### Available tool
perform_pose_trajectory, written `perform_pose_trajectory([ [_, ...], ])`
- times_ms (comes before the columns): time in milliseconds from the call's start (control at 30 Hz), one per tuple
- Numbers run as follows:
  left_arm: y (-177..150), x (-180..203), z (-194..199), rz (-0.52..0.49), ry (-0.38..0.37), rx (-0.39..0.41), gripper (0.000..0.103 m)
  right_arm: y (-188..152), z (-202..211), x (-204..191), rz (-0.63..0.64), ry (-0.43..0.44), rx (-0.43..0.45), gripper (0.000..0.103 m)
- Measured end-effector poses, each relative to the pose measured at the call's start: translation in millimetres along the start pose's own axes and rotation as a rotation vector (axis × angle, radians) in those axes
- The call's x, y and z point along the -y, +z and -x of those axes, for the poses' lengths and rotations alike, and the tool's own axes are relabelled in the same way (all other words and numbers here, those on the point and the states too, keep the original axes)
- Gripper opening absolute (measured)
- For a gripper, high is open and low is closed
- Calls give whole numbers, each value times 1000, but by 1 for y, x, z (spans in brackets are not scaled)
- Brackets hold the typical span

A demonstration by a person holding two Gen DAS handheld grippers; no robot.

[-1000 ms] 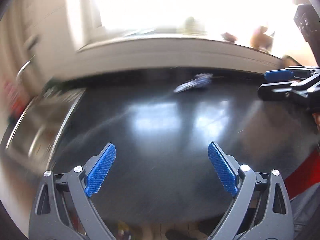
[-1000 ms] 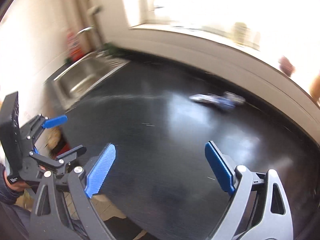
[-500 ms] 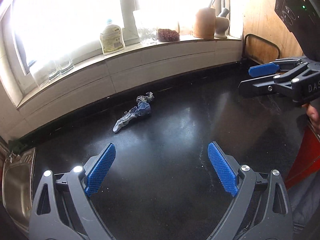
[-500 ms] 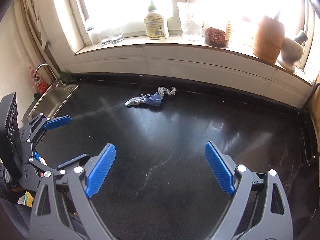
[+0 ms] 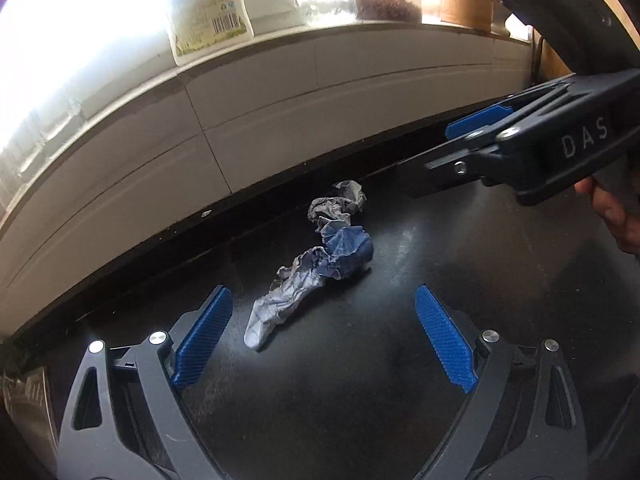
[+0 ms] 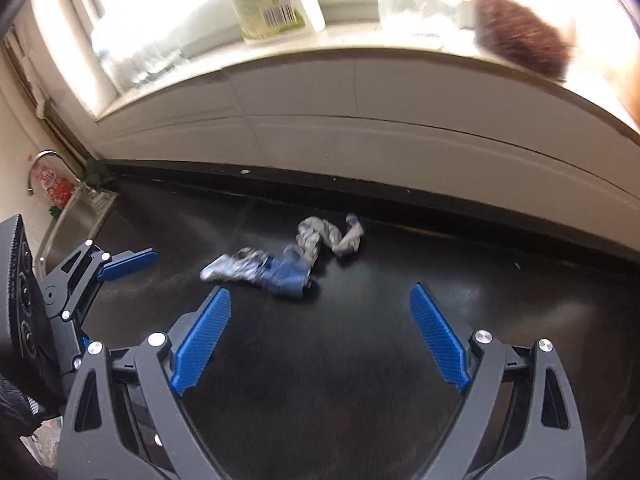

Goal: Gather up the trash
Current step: 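Grasp the crumpled foil wrapper with the left tool while the right tool grasps crumpled white paper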

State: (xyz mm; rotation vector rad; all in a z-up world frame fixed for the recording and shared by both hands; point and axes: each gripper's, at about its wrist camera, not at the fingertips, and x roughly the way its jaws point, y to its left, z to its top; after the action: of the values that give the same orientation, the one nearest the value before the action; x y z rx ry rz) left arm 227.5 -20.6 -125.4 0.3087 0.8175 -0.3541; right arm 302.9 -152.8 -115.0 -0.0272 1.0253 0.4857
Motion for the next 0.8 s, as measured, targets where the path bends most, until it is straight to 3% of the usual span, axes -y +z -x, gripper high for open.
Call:
perform_pose_trajectory([
  [267, -1, -24, -66, -15, -82, -55, 89, 23, -80, 7, -4, -25, -87, 88],
  [367, -4, -25, -75, -10, -115, -63, 78, 22, -93, 7, -6, -40, -97, 87],
  [433, -7, -22, -79, -25, -123, -76, 62, 22, -97, 7, -13, -33, -97, 80],
  [467, -7, -22, -78, -19, -129, -65, 58, 21, -98, 5, -7, -37, -97, 69],
  [533, -7, -22, -77, 6, -131, -72, 35, 22, -99, -1, 19, -41, -101, 47],
  [567, -7, -21, -76, 9, -128, -77, 31, 22, -99, -4, 26, -36, -107, 37],
  [633, -9, -19, -72, 26, -127, -91, 24, 23, -94, -8, 36, -26, -95, 34],
  [800, -16, -7, -36, 65, -98, -75, 23, 19, -53, -15, 30, -14, -40, 33],
])
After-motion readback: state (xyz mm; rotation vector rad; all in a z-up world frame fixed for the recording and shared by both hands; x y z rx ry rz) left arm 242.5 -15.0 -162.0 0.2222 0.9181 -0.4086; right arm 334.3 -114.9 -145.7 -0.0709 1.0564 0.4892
